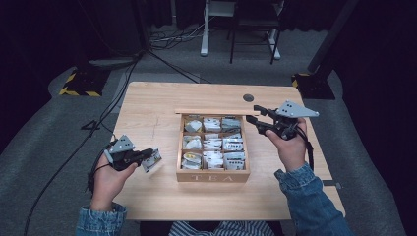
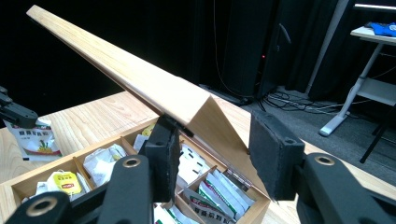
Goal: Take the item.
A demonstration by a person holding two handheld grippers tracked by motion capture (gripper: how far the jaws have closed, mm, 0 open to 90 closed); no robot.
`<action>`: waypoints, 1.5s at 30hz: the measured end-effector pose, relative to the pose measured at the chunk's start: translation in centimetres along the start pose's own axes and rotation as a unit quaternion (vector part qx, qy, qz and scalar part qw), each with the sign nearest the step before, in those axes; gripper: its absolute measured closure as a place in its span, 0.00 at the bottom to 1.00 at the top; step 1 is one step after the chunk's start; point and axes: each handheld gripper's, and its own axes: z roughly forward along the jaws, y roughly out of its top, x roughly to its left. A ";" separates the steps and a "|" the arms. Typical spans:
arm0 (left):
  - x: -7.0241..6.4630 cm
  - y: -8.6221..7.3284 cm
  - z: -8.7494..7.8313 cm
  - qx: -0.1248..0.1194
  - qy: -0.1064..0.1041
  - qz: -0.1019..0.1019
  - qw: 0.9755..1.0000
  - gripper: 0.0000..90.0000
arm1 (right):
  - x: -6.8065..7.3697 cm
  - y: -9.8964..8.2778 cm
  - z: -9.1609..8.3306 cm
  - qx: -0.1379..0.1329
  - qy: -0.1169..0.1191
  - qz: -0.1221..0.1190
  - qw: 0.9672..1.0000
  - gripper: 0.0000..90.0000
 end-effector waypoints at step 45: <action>-0.2 -0.7 -1.5 -0.006 0.048 -0.011 0.999 0.52 | 0.5 -0.3 -0.4 0.020 0.001 -0.003 1.000 0.58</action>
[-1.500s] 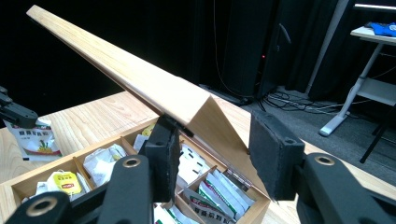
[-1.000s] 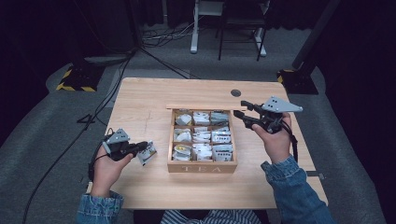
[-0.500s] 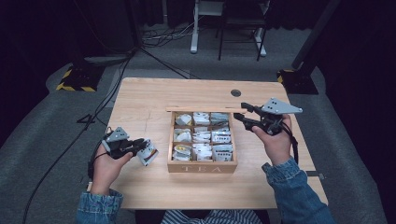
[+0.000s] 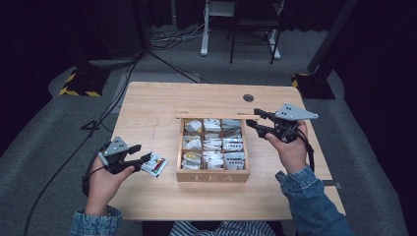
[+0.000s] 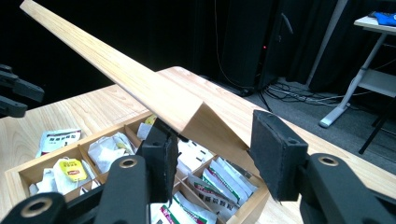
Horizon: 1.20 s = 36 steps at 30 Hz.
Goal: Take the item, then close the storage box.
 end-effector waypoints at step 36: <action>0.2 -5.4 -0.9 0.056 0.028 -0.019 0.998 0.44 | 1.8 -1.6 -1.2 0.062 0.012 -0.017 0.998 0.57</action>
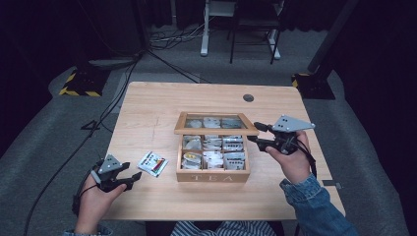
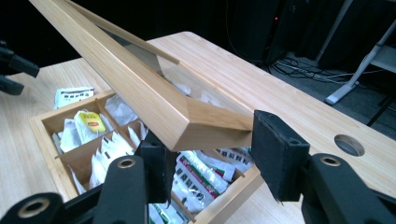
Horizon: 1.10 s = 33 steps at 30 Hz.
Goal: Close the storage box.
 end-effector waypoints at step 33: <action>1.2 -1.2 1.5 0.025 0.011 -0.021 0.999 0.43 | 2.2 -2.3 -0.8 0.067 0.018 0.003 0.998 0.51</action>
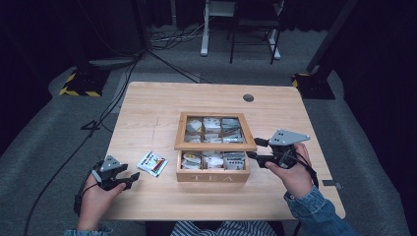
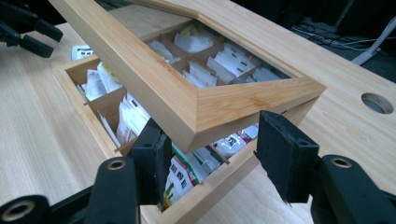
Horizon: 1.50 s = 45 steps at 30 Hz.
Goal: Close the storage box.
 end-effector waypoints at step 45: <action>-0.2 0.0 0.9 0.015 -0.010 0.006 1.000 0.41 | 1.2 -2.7 2.2 0.105 0.040 -0.006 0.994 0.51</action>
